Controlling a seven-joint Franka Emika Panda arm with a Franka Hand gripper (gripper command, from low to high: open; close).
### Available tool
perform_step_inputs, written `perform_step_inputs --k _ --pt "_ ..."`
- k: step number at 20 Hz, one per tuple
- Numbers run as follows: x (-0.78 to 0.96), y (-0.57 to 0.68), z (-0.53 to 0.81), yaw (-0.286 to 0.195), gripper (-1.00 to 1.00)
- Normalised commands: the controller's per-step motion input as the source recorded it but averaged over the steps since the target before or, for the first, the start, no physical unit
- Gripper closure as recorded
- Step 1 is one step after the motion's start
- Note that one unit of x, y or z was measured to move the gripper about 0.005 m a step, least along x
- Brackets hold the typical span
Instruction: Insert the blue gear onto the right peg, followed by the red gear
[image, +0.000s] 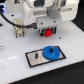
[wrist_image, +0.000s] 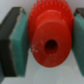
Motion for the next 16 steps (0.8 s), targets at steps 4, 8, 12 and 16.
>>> perform_step_inputs --k 4,8,12,16 --pt "0.1 0.02 0.47 0.0 1.0" --pt "0.32 0.0 0.59 0.0 1.0" --pt "0.51 -0.04 0.58 0.0 1.0" --pt "0.69 -0.15 0.5 0.0 1.0"
